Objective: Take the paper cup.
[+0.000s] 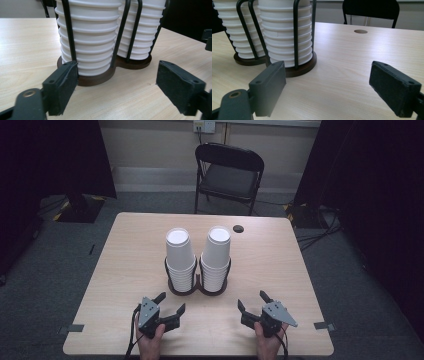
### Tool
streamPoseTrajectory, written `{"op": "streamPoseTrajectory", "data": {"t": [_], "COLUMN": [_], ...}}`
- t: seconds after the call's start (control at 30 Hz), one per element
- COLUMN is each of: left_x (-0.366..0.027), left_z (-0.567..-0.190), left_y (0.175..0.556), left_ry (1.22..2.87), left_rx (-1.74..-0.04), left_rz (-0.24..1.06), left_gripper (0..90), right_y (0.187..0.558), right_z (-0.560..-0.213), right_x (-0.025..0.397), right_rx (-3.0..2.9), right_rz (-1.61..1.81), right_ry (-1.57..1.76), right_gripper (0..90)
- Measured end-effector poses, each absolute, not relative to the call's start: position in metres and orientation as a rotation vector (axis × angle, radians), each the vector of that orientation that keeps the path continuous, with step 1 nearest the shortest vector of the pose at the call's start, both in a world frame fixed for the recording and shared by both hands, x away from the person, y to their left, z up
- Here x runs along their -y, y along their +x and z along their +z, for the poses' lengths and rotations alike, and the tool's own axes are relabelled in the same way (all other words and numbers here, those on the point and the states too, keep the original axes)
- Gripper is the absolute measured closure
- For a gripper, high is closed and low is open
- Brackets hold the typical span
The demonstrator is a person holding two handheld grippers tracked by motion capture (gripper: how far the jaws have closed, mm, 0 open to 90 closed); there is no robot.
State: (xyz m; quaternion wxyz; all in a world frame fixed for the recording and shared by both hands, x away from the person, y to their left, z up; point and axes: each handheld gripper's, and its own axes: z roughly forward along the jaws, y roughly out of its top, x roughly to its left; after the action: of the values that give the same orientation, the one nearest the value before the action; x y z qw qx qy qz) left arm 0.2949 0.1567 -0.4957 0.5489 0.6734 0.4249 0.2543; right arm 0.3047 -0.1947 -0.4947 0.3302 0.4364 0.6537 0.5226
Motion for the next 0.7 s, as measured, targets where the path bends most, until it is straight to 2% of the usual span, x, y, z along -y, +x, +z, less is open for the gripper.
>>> {"op": "streamPoseTrajectory", "data": {"t": [0.2,0.27,0.4,0.53,0.7], "left_x": [-0.155,-0.157,-0.155,-0.154,-0.153], "left_z": [-0.491,-0.488,-0.485,-0.483,-0.476], "left_y": [0.292,0.290,0.289,0.291,0.290], "left_ry": [1.603,1.570,1.585,1.559,1.561], "left_rx": [-1.018,-1.003,-0.995,-0.995,-0.979], "left_rz": [0.623,0.568,0.593,0.522,0.519], "left_gripper": [19.0,19.3,19.8,20.8,20.9], "right_y": [0.303,0.301,0.301,0.301,0.299], "right_z": [-0.495,-0.495,-0.495,-0.495,-0.495], "right_x": [0.194,0.192,0.193,0.193,0.192], "right_rx": [-1.679,-1.667,-1.656,-1.656,-1.633], "right_rz": [1.351,1.328,1.341,1.333,1.328], "right_ry": [1.153,1.141,1.145,1.151,1.148], "right_gripper": [13.2,13.3,13.3,13.3,13.3]}}
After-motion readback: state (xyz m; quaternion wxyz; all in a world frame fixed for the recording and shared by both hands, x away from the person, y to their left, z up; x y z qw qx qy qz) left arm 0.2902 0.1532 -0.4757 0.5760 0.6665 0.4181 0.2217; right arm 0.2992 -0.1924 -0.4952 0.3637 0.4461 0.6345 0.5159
